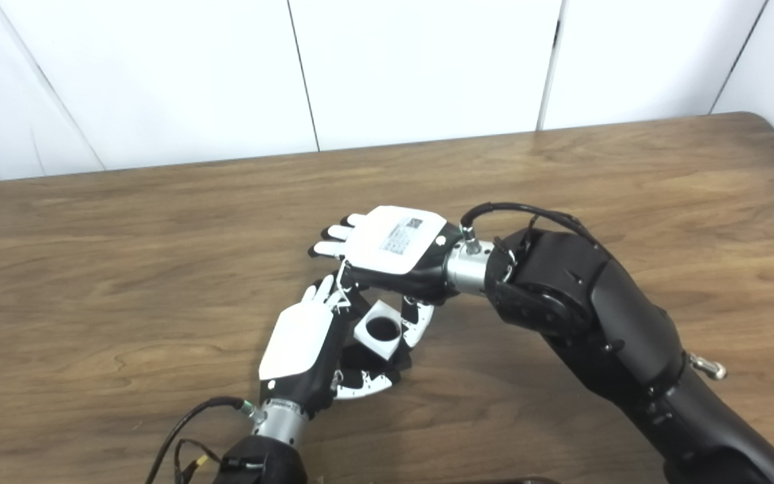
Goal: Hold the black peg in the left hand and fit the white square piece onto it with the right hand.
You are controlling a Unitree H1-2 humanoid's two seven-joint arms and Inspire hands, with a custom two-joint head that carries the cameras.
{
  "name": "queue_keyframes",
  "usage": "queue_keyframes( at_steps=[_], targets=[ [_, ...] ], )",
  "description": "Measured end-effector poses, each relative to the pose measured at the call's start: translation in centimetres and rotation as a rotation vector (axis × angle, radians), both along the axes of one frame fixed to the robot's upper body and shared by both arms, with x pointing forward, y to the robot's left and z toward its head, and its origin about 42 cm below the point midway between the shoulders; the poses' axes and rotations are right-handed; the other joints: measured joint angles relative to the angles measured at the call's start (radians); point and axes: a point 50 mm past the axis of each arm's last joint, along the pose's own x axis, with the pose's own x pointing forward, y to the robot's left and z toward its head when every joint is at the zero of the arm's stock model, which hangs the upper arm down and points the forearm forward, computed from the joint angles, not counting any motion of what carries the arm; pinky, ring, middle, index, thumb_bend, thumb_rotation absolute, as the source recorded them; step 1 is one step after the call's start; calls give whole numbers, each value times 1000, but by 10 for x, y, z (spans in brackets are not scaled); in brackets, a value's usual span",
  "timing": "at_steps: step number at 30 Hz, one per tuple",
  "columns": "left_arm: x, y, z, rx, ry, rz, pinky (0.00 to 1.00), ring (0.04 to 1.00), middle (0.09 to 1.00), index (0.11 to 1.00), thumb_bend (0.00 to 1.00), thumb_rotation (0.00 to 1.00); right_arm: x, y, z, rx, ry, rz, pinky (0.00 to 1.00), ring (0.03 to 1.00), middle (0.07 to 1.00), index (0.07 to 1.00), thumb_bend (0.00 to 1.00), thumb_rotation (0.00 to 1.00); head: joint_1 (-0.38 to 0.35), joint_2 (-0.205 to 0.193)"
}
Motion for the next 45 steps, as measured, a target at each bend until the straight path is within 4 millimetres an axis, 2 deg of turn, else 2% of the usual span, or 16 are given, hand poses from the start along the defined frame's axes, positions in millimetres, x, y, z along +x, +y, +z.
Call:
queue_keyframes(
  at_steps=[11, 12, 13, 15, 17, 24, 36, 37, 38, 40, 45],
  targets=[
    [1, -1, 1, 0, 7, 10, 1000, 1000, 888, 489, 521, 81, 1, 0, -2, -5, -9, -1, 1000, 1000, 972, 494, 524, 151, 0, 5],
    [1, -1, 1, 0, 7, 10, 1000, 1000, 888, 489, 521, 81, 1, 0, -2, -6, -9, 0, 996, 1000, 973, 573, 735, 207, 3, 6],
    [1, -1, 1, 0, 7, 10, 1000, 1000, 889, 489, 521, 82, 1, 0, -2, -6, -9, 0, 993, 1000, 973, 600, 811, 236, 3, 6],
    [1, -1, 1, 3, 7, 7, 1000, 1000, 891, 489, 521, 83, 2, 0, -3, -12, -11, -2, 990, 1000, 969, 623, 886, 291, 3, 8],
    [1, -2, 2, 4, 8, 1, 1000, 1000, 892, 490, 520, 85, 3, 0, -5, -17, -9, -7, 996, 1000, 968, 631, 912, 319, 5, 9],
    [1, -3, 2, 5, 8, -3, 1000, 1000, 890, 490, 520, 84, 4, -1, -7, -31, -13, -20, 994, 1000, 965, 631, 923, 344, 3, 11],
    [1, -3, 2, 6, 7, -2, 1000, 1000, 881, 490, 519, 87, 3, -1, -10, -45, -28, -27, 958, 1000, 954, 616, 941, 300, 6, 12],
    [1, -3, 2, 6, 7, -2, 1000, 1000, 880, 526, 649, 190, 3, -2, -10, -47, -29, -28, 958, 1000, 955, 618, 939, 299, 6, 12],
    [1, -3, 2, 7, 7, -2, 1000, 1000, 881, 552, 730, 257, 3, -2, -10, -47, -29, -29, 960, 1000, 955, 618, 938, 294, 6, 12],
    [1, -3, 2, 11, 6, -2, 1000, 1000, 883, 582, 783, 303, 3, -2, -10, -49, -30, -31, 964, 1000, 957, 616, 931, 289, 8, 14],
    [1, -4, 2, 29, -1, 4, 976, 987, 886, 618, 823, 328, 3, -2, -13, -62, -23, -34, 957, 1000, 953, 612, 934, 293, 8, 15]
  ],
)
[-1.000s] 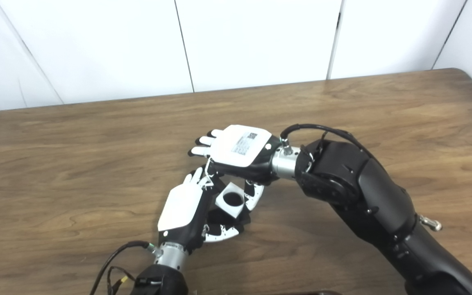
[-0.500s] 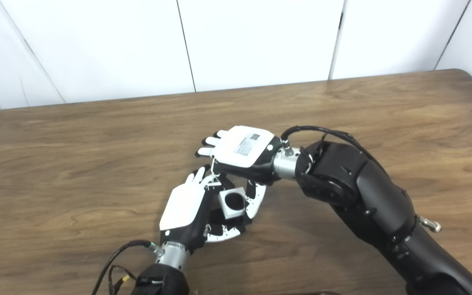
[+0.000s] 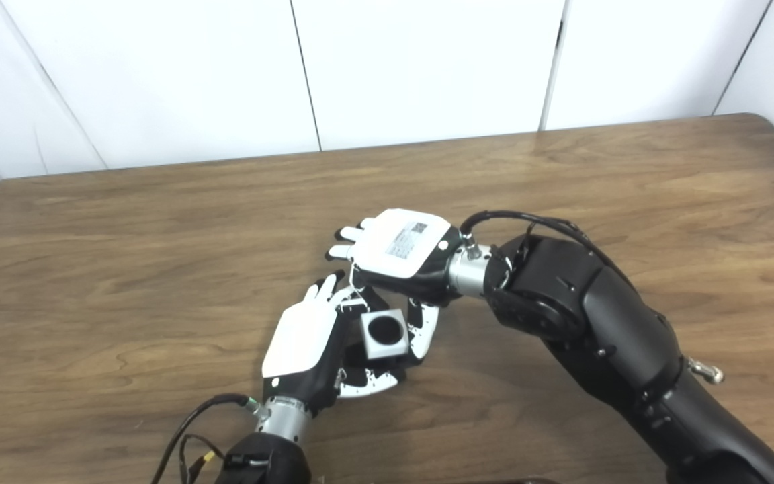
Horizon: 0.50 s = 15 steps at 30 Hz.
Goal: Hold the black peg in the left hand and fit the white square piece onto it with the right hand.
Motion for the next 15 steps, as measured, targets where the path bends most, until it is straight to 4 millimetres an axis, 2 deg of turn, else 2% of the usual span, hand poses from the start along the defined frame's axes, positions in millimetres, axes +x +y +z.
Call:
queue_keyframes(
  at_steps=[8, 15],
  targets=[
    [1, 1, -1, 43, -6, 20, 969, 985, 899, 675, 831, 352, 0, -1, -1, -4, 10, -1, 943, 1000, 947, 616, 941, 318, 2, 2],
    [1, 3, -4, 45, 21, 33, 987, 989, 906, 727, 873, 358, 0, -2, 0, 4, 24, -3, 973, 1000, 959, 624, 941, 341, 2, 0]
  ],
)
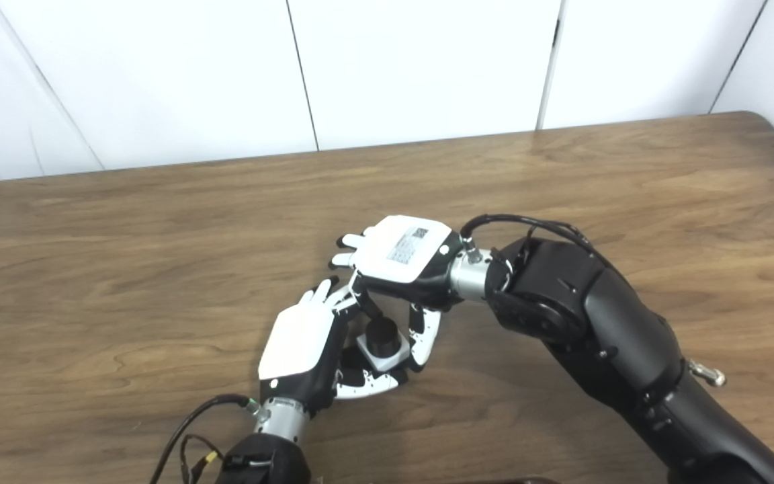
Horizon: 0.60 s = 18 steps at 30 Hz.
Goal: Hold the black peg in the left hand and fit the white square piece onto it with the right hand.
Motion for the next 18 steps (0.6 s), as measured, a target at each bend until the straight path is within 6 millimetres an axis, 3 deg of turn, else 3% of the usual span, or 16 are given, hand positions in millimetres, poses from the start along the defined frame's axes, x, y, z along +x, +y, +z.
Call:
queue_keyframes(
  at_steps=[8, 18],
  targets=[
    [1, 1, -1, -12, 20, 1, 999, 999, 925, 779, 878, 356, 2, -1, 3, 5, -6, -4, 968, 1000, 956, 627, 952, 339, 0, -5],
    [2, 3, -2, -32, 33, 8, 1000, 1000, 934, 782, 879, 353, 6, -6, 8, 19, -17, -25, 969, 1000, 955, 651, 958, 359, 3, -9]
  ],
)
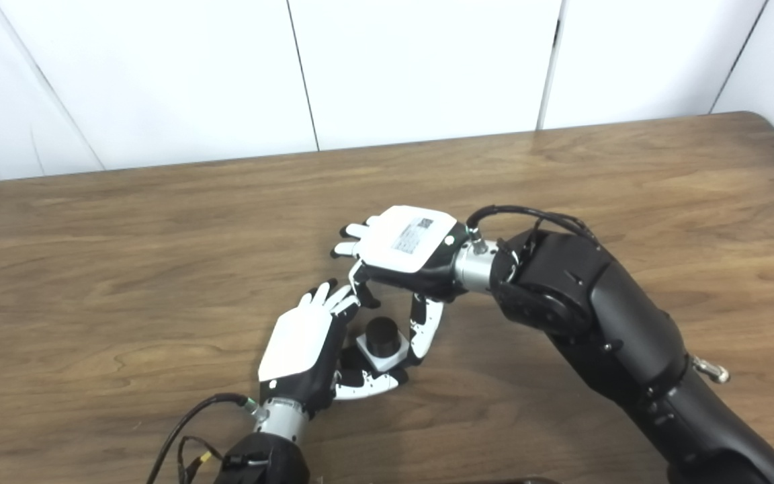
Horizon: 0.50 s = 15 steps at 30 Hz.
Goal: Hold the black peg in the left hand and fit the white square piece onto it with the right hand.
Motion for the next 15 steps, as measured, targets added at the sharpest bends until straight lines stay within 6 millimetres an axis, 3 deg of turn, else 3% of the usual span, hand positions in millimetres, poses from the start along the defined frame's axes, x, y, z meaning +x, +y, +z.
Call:
queue_keyframes(
  at_steps=[7, 15],
  targets=[
    [0, 4, -2, -13, 11, 8, 1000, 1000, 940, 793, 880, 401, 4, -3, 7, 24, -6, -12, 975, 1000, 954, 634, 957, 338, 0, -2],
    [3, 17, -4, -13, 18, 42, 1000, 1000, 946, 875, 901, 405, 7, -9, 11, 43, -7, -41, 954, 1000, 945, 630, 980, 333, -3, -2]
  ],
)
